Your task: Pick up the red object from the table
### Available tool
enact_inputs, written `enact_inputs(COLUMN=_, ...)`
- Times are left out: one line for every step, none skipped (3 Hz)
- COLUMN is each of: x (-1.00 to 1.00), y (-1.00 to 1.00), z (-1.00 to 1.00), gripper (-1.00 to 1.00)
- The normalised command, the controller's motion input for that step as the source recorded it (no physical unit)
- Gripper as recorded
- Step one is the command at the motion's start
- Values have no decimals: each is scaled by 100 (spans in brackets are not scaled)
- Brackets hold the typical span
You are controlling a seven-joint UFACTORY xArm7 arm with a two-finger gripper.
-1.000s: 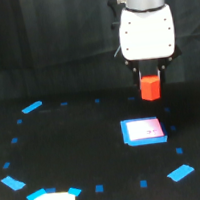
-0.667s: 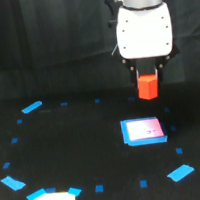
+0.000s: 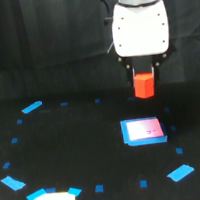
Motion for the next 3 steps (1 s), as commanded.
enact_inputs(x=24, y=-12, z=-33, gripper=-91)
enact_inputs(x=-7, y=0, z=-35, gripper=-100)
enact_inputs(x=17, y=4, z=-27, gripper=-100)
